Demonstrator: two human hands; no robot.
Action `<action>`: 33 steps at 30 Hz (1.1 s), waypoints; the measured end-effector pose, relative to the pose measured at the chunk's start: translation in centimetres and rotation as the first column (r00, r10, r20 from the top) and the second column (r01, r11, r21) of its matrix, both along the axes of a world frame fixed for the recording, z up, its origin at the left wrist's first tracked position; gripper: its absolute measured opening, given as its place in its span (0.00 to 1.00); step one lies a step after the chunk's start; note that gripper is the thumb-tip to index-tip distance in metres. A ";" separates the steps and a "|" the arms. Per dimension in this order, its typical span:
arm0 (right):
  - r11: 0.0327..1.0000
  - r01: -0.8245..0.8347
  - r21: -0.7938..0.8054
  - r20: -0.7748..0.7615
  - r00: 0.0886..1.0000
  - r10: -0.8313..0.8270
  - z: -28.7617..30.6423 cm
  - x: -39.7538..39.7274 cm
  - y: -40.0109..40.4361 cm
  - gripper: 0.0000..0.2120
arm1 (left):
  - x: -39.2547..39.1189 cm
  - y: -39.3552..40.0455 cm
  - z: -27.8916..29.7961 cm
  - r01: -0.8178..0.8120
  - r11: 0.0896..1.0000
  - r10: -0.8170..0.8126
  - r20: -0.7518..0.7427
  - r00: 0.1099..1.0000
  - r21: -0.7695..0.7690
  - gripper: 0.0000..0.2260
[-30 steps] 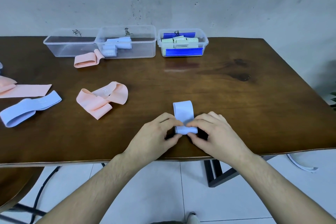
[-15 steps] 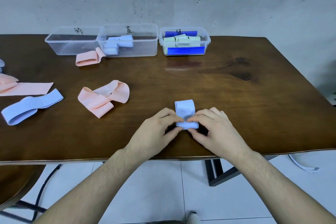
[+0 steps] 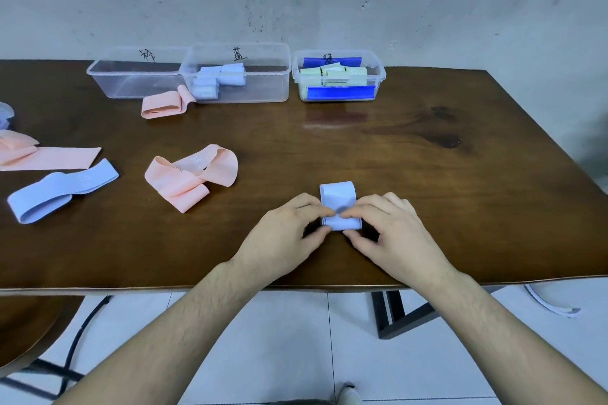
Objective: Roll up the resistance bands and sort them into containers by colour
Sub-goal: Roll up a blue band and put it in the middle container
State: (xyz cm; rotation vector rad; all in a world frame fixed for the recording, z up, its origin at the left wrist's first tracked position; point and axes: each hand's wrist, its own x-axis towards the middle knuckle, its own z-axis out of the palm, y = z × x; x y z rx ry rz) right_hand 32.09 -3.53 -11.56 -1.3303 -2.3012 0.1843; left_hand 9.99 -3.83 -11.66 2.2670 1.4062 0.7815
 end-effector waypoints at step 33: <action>0.998 0.033 -0.044 0.017 0.999 -0.032 0.2 -0.4 2.0 0.13 | 0.2 1.8 -0.2 -0.054 0.995 0.061 -0.088 0.994 0.082 0.12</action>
